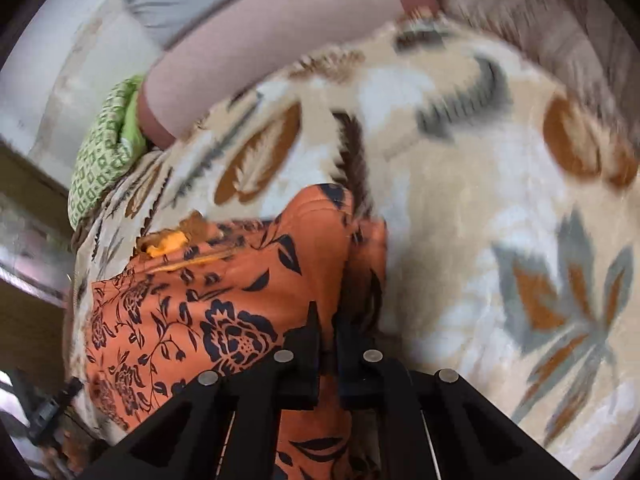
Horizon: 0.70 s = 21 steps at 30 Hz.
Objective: Fold small clothes
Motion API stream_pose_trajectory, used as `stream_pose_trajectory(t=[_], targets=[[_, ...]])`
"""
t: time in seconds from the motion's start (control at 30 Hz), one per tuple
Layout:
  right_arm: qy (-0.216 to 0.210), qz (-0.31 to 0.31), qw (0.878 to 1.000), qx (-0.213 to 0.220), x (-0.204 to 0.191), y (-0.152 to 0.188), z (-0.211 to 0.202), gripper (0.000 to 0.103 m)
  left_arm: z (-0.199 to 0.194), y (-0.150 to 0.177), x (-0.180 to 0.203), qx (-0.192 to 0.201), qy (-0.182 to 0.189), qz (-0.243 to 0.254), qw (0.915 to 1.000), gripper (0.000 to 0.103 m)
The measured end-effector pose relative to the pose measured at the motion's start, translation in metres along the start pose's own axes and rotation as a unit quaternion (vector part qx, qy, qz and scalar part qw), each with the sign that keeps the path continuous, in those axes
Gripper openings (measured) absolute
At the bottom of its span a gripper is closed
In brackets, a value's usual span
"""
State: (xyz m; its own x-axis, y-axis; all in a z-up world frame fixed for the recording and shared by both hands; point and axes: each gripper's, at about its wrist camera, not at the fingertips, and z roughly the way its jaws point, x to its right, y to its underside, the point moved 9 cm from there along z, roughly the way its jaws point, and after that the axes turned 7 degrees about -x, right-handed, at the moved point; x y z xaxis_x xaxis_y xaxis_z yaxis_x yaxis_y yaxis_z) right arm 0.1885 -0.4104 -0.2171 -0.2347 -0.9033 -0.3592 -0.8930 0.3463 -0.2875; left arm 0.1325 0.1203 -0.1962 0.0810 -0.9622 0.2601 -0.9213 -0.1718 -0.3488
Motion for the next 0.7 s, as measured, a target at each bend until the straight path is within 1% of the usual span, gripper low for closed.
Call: stream_pose_trajectory(t=[0.07, 0.1, 0.2, 0.23, 0.33, 0.37, 0.4, 0.43, 0.47, 0.5, 0.53, 0.6, 0.67, 0.7], targets=[[0.017, -0.002, 1.000, -0.022, 0.008, 0.002, 0.021, 0.005, 0.009, -0.004, 0.002, -0.013, 0.005, 0.004, 0.9999, 0.071], [0.018, 0.001, 0.999, -0.027, 0.009, 0.004, 0.027, 0.006, 0.010, -0.009, 0.003, -0.013, 0.005, 0.006, 0.9999, 0.071], [0.020, -0.002, 1.000, -0.019, 0.006, 0.006, 0.022, 0.006, 0.011, -0.041, -0.002, 0.009, -0.009, 0.017, 0.9998, 0.071], [0.019, -0.002, 1.000, -0.021, 0.007, 0.008, 0.022, 0.006, 0.014, -0.051, -0.005, 0.008, -0.005, 0.014, 0.9999, 0.070], [0.006, 0.009, 1.000, -0.027, 0.009, 0.009, 0.022, 0.006, 0.034, -0.087, -0.010, -0.015, 0.038, -0.002, 0.9992, 0.070], [0.005, 0.011, 1.000, -0.027, 0.010, 0.009, 0.023, 0.006, 0.042, -0.098, -0.013, -0.025, 0.045, -0.012, 0.9986, 0.069], [0.003, 0.014, 1.000, -0.025, 0.010, 0.009, 0.022, 0.006, 0.049, -0.107, -0.015, -0.029, 0.049, -0.019, 0.9982, 0.063], [0.001, 0.015, 1.000, -0.016, 0.011, 0.008, 0.017, 0.006, 0.054, -0.115, -0.014, -0.031, 0.057, -0.022, 0.9976, 0.052], [0.002, 0.013, 1.000, -0.007, 0.009, 0.006, 0.012, 0.006, 0.061, -0.123, -0.013, -0.037, 0.063, -0.024, 0.9970, 0.045], [0.003, 0.010, 1.000, -0.002, 0.008, 0.005, 0.009, 0.006, 0.069, -0.128, -0.011, -0.047, 0.067, -0.024, 0.9964, 0.036], [0.005, 0.004, 1.000, -0.004, 0.006, 0.005, 0.009, 0.006, 0.074, -0.132, -0.008, -0.054, 0.069, -0.022, 0.9960, 0.032], [0.016, -0.008, 1.000, -0.014, 0.006, 0.006, 0.013, 0.006, 0.087, -0.138, -0.002, -0.065, 0.069, -0.016, 0.9953, 0.032], [0.015, -0.006, 1.000, -0.021, 0.007, 0.007, 0.019, 0.006, 0.096, -0.142, -0.001, -0.070, 0.066, -0.016, 0.9953, 0.031], [0.015, -0.007, 1.000, -0.022, 0.007, 0.007, 0.020, 0.006, 0.098, -0.143, -0.001, -0.068, 0.068, -0.018, 0.9952, 0.026]])
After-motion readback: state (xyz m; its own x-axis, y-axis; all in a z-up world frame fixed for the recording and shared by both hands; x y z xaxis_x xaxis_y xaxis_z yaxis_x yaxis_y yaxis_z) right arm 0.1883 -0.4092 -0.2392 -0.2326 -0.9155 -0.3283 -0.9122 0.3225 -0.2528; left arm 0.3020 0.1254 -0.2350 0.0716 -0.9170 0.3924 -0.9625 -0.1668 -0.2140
